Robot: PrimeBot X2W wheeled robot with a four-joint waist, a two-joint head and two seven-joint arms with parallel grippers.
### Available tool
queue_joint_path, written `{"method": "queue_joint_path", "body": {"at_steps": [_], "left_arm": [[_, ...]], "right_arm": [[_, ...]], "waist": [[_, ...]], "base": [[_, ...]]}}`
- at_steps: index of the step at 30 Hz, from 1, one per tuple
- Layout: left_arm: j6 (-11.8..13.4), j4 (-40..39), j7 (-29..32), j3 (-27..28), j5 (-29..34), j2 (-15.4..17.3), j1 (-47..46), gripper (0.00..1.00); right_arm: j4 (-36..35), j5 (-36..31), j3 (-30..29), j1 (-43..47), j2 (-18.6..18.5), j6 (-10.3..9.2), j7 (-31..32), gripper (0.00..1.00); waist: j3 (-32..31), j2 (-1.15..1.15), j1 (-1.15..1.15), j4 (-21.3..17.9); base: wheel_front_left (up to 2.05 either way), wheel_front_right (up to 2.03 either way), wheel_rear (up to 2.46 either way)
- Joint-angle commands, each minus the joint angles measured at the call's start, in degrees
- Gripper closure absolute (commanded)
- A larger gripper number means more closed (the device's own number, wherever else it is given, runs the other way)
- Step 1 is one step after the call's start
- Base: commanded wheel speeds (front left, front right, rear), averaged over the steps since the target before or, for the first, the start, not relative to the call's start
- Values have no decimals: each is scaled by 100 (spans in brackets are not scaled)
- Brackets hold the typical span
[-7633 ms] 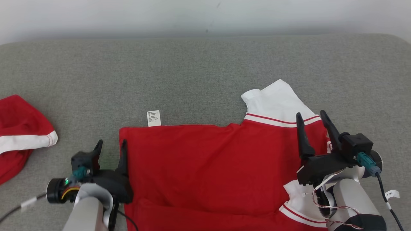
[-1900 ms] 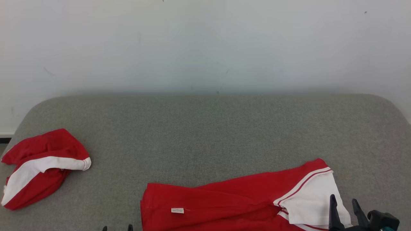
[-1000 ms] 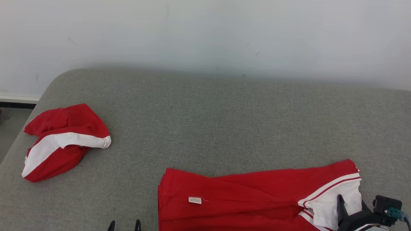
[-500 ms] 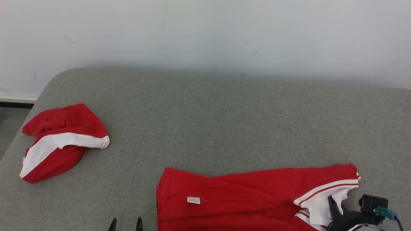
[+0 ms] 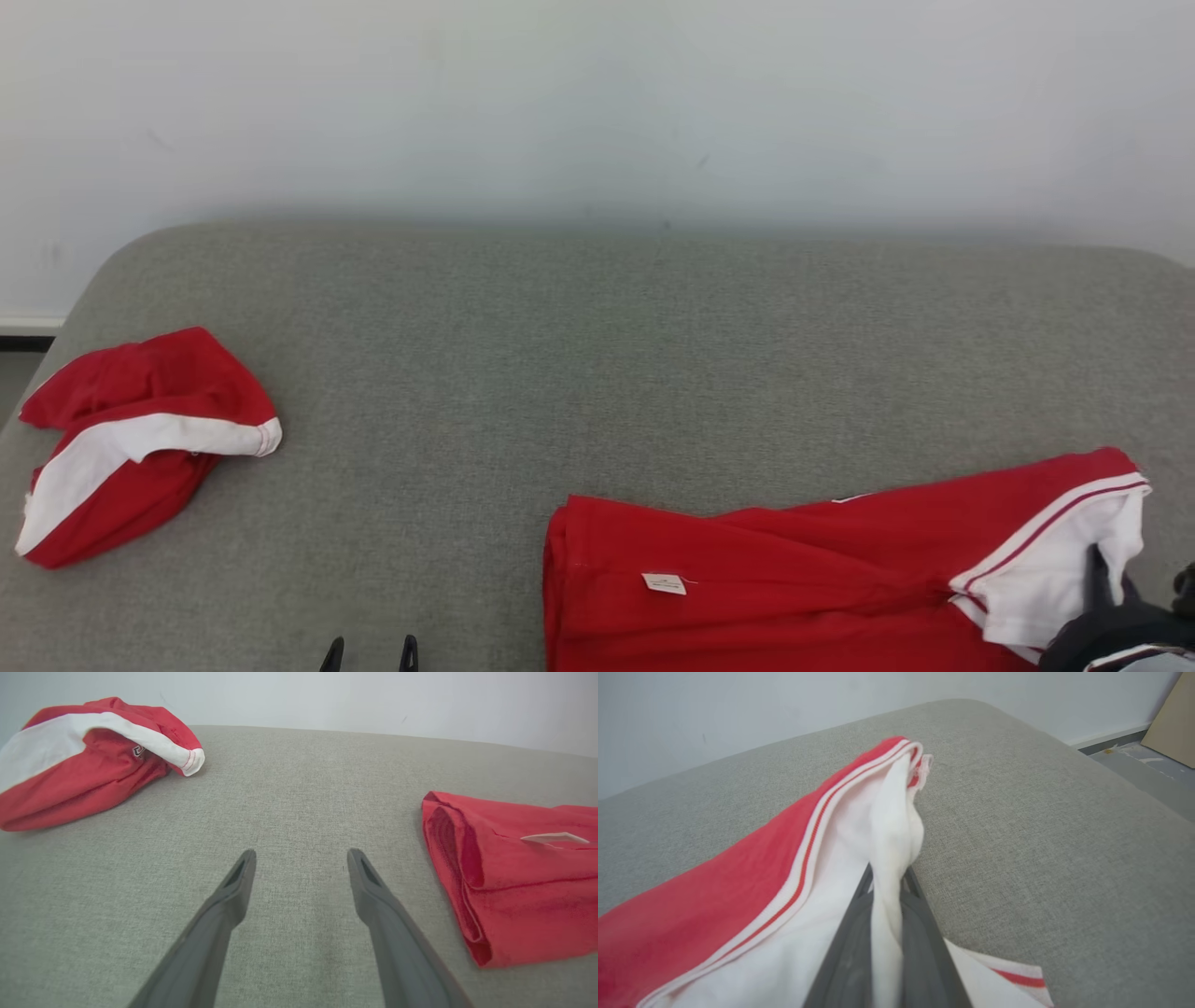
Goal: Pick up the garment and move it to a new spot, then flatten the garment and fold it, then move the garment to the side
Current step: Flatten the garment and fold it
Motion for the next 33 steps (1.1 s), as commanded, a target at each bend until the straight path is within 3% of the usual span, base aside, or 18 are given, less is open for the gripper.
{"method": "queue_joint_path", "body": {"at_steps": [1,8,17,19,24,33], "left_arm": [[-2,4,-16,-15,-52,-4,51,0],[18,32,-16,-131,-108,-4,46,0],[72,43,-16,-301,-207,-3,6,0],[49,64,-16,-335,-214,-3,-7,0],[28,88,-16,-381,-200,-3,-66,0],[-2,114,-16,-439,-165,-3,-71,0]], "right_arm": [[-90,-106,-61,83,112,-15,-21,100],[-980,-392,178,368,704,-15,-15,100],[-1963,362,1735,739,975,-15,83,100],[-2312,608,2385,788,1029,-15,247,100],[-2719,890,3278,739,1085,-15,505,100],[-2513,1003,4016,404,1206,-15,601,100]], "waist": [[-37,-1,-1,-91],[-96,-1,-1,-301],[-103,-1,-1,-283],[-100,-1,-1,-189],[-100,-1,-1,86],[-75,-1,-1,589]], "base": [[0,0,0],[0,0,0],[0,0,0],[0,0,0],[0,0,0],[0,0,0]]}}
